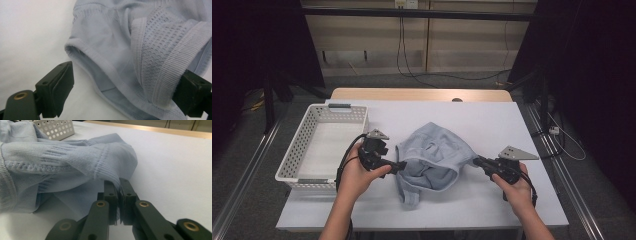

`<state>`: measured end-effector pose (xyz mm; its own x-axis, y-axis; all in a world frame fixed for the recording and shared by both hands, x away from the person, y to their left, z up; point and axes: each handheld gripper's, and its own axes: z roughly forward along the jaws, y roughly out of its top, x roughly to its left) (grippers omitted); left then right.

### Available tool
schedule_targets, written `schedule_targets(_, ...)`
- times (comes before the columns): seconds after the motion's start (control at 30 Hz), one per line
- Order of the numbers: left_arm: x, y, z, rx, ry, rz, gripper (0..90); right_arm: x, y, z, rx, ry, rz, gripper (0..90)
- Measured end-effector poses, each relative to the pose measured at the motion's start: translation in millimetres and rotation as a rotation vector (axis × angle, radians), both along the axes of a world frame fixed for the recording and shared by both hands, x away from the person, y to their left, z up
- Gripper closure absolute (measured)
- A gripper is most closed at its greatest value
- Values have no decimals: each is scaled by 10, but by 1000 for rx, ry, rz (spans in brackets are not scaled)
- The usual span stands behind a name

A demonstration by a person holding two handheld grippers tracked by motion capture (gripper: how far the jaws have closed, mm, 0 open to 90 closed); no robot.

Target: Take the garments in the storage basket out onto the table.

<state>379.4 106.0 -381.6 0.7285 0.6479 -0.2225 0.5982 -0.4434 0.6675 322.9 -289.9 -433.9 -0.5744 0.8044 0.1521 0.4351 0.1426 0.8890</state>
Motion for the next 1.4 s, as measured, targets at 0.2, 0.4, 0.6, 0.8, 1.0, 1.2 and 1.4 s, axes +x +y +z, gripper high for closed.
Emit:
schedule_targets(0.2,6,-10,-8,-3,2,0,128,-40,12,1,-17,7,12,860)
schedule_targets(0.4,38,-5,38,-21,-9,-2,141,-107,-29,3,-23,18,12,853)
schedule_targets(0.6,61,-41,25,-26,-1,-12,139,-123,-76,-15,-49,30,-15,864)
schedule_targets(0.8,64,-67,28,-33,3,-17,140,-126,-157,-68,-65,42,-34,780)
schedule_targets(1.0,39,-49,46,-31,1,-19,140,-100,-209,-31,-76,48,-80,567)
schedule_targets(1.2,10,9,22,-27,10,-9,140,-36,-229,66,-46,56,-48,387)
schedule_targets(1.4,-14,16,1,-31,16,-9,140,-3,-260,103,-26,81,-20,206)
